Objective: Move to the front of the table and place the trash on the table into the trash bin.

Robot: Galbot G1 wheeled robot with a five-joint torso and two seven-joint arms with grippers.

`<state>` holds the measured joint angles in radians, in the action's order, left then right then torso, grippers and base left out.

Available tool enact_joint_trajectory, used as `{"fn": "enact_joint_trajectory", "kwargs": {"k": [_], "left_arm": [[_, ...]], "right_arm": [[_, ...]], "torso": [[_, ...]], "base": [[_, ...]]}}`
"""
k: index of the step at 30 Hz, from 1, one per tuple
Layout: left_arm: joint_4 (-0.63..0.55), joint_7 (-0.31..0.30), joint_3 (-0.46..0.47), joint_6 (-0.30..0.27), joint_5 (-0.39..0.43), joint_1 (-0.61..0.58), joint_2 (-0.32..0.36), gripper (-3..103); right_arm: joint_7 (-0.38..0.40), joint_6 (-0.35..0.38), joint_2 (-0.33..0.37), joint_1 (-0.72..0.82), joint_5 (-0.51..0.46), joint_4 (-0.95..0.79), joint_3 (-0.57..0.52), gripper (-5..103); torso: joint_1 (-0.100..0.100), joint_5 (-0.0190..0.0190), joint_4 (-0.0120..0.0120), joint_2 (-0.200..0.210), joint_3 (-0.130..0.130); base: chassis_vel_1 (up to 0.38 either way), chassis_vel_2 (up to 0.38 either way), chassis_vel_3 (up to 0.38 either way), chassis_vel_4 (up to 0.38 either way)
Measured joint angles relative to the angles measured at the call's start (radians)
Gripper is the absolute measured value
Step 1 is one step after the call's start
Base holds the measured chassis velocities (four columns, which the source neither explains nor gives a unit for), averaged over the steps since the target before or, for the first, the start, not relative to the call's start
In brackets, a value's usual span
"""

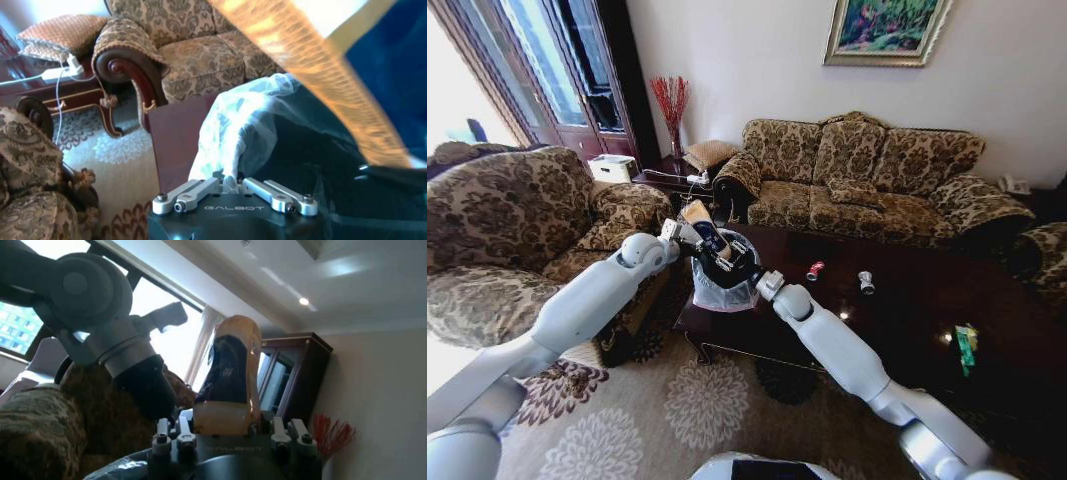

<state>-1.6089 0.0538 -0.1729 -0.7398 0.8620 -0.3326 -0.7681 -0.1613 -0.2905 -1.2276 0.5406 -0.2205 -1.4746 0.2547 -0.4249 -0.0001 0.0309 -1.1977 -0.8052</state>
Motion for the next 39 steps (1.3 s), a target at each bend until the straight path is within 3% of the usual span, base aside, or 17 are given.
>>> {"fn": "enact_joint_trajectory", "kwargs": {"k": [7,10,15,17,19,20,21,22,24,25,27,29,31,32,33,34,39], "left_arm": [[-0.029,-0.001,0.012,0.0,0.009,-0.009,0.025,0],[-0.047,-0.003,0.024,0.001,0.011,-0.023,0.036,0],[-0.061,-0.008,0.048,0.002,0.011,-0.055,0.043,0],[-0.072,-0.023,0.082,0.002,0.011,-0.098,0.044,0],[-0.077,-0.026,0.094,0.002,0.01,-0.112,0.045,0],[-0.103,-0.028,0.135,0.002,-0.003,-0.157,0.051,0],[-0.117,-0.028,0.154,0.003,-0.014,-0.178,0.055,0],[-0.117,-0.028,0.154,0.003,-0.014,-0.178,0.055,0],[-0.163,-0.038,0.225,0.022,-0.047,-0.248,0.061,0],[-0.163,-0.038,0.225,0.022,-0.047,-0.248,0.061,0],[-0.219,-0.075,0.29,0.061,-0.057,-0.341,0.061,0],[-0.249,-0.09,0.327,0.079,-0.063,-0.396,0.065,0],[-0.308,-0.1,0.439,0.092,-0.075,-0.515,0.069,0],[-0.308,-0.1,0.439,0.092,-0.075,-0.515,0.069,0],[-0.339,-0.12,0.494,0.096,-0.077,-0.571,0.063,0],[-0.35,-0.124,0.51,0.1,-0.078,-0.591,0.06,0],[-0.382,-0.123,0.567,0.114,-0.09,-0.663,0.056,0]], "right_arm": [[0.044,0.028,0.008,-0.011,-0.021,-0.017,0.009,80],[0.06,0.037,0.017,-0.02,-0.041,-0.027,0.011,95],[0.115,0.059,0.034,-0.021,-0.094,-0.09,-0.004,100],[0.202,0.12,0.078,-0.01,-0.15,-0.196,-0.035,100],[0.217,0.138,0.088,-0.007,-0.16,-0.216,-0.044,100],[0.265,0.25,0.158,0.025,-0.216,-0.312,-0.108,100],[0.268,0.305,0.199,0.054,-0.239,-0.352,-0.158,100],[0.268,0.305,0.199,0.054,-0.239,-0.352,-0.158,100],[0.257,0.402,0.309,0.18,-0.264,-0.427,-0.321,100],[0.257,0.402,0.309,0.18,-0.264,-0.427,-0.321,100],[0.304,0.437,0.385,0.362,-0.289,-0.492,-0.435,100],[0.321,0.446,0.393,0.426,-0.29,-0.504,-0.478,100],[0.328,0.459,0.374,0.486,-0.273,-0.488,-0.51,100],[0.328,0.459,0.374,0.486,-0.273,-0.488,-0.51,100],[0.342,0.461,0.359,0.489,-0.267,-0.476,-0.515,100],[0.352,0.461,0.355,0.488,-0.265,-0.474,-0.518,100],[0.406,0.479,0.35,0.471,-0.284,-0.473,-0.51,100]], "torso": [[0.0,0.0002,-0.0001,0.0,0.0],[0.0,0.0001,0.0,0.0,0.0],[0.0,0.0004,0.0,0.0,0.0],[0.0,0.0003,0.0002,0.0,0.0],[0.0,0.0,0.0001,0.0,0.0],[0.0,0.0,0.0004,0.0,0.0],[0.0,-0.0001,0.0005,0.0,0.0],[0.0,-0.0001,0.0005,0.0,0.0],[0.0,0.0003,0.0001,0.0,0.0],[0.0,0.0003,0.0001,0.0,0.0],[0.0,0.0011,-0.0013,0.0,0.0],[0.0,0.0004,-0.0023,0.0,0.0],[0.0,0.0008,-0.0012,0.0,0.0],[0.0,0.0008,-0.0012,0.0,0.0],[0.0,0.0015,0.0012,0.0,0.0],[0.0,0.0005,0.0018,0.0,0.0],[0.0,-0.0001,0.0,0.0,0.0]], "base": [[0.0,0.0,0.0,0.0],[0.0,0.0,0.0,0.0],[0.0,0.0,0.0,0.0],[0.0,0.0,0.0,0.0],[0.0,0.0,0.0,0.0],[0.0,0.0,0.0,0.0],[0.0,0.0,0.0,0.0],[0.0,0.0,0.0,0.0],[0.0,0.0,0.0,0.0],[0.0,0.0,0.0,0.0],[0.0,0.0,0.0,0.0],[0.0,0.0,0.0,0.0],[0.0,0.0,0.0,0.0],[0.0,0.0,0.0,0.0],[0.0,0.0,0.0,0.0],[0.0,0.0,0.0,0.0],[0.0,0.0,0.0,0.0]]}}
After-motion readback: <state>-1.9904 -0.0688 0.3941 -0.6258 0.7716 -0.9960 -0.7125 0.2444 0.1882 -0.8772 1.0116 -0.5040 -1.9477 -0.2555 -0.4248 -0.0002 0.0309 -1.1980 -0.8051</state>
